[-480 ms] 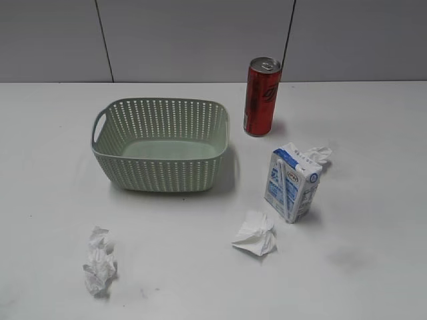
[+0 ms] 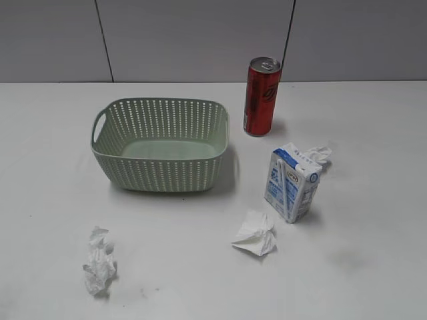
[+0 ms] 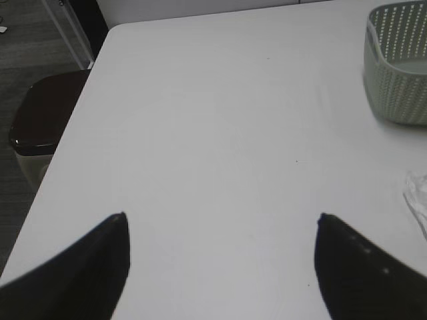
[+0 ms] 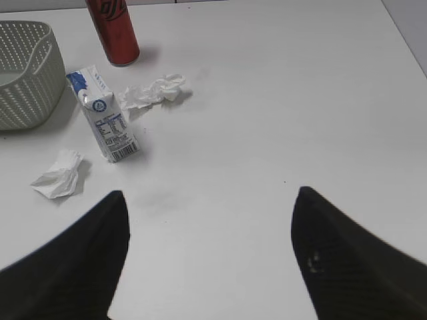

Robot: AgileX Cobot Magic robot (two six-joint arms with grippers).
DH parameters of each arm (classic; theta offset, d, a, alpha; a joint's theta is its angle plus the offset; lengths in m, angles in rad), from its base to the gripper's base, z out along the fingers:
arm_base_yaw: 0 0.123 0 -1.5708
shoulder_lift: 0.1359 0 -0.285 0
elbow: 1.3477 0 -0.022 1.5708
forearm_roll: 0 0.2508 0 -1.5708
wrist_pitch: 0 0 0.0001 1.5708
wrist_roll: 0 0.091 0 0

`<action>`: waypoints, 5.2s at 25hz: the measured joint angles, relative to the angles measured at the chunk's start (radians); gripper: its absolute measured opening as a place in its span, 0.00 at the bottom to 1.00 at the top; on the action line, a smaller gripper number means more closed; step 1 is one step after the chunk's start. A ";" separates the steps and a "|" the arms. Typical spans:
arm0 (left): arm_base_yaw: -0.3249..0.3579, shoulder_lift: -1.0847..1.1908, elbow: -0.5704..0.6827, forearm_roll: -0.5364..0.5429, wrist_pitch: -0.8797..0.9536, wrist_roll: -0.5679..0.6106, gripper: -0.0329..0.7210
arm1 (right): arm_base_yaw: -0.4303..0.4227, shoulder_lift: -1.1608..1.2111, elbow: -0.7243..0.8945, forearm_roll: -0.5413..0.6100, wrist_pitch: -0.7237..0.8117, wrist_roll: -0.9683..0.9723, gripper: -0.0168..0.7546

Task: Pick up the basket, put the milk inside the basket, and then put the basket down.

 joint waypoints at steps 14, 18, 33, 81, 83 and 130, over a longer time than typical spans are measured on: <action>0.000 0.406 -0.124 -0.007 -0.370 0.000 0.86 | 0.000 0.000 0.000 0.000 0.000 0.000 0.76; 0.000 0.699 -0.286 -0.056 -0.431 0.000 0.86 | 0.000 0.000 0.000 0.000 0.000 0.000 0.76; -0.127 1.596 -1.027 -0.308 -0.103 0.078 0.85 | 0.000 0.000 0.000 0.000 -0.001 0.000 0.76; -0.237 1.953 -1.044 -0.218 -0.112 -0.122 0.02 | 0.000 0.000 0.000 0.001 -0.001 0.000 0.76; -0.237 1.921 -1.045 -0.213 -0.112 -0.131 0.02 | 0.000 0.000 0.000 0.001 -0.001 0.000 0.76; -0.237 1.897 -1.046 -0.184 -0.063 -0.135 0.02 | 0.408 1.493 -0.727 0.063 -0.137 -0.261 0.86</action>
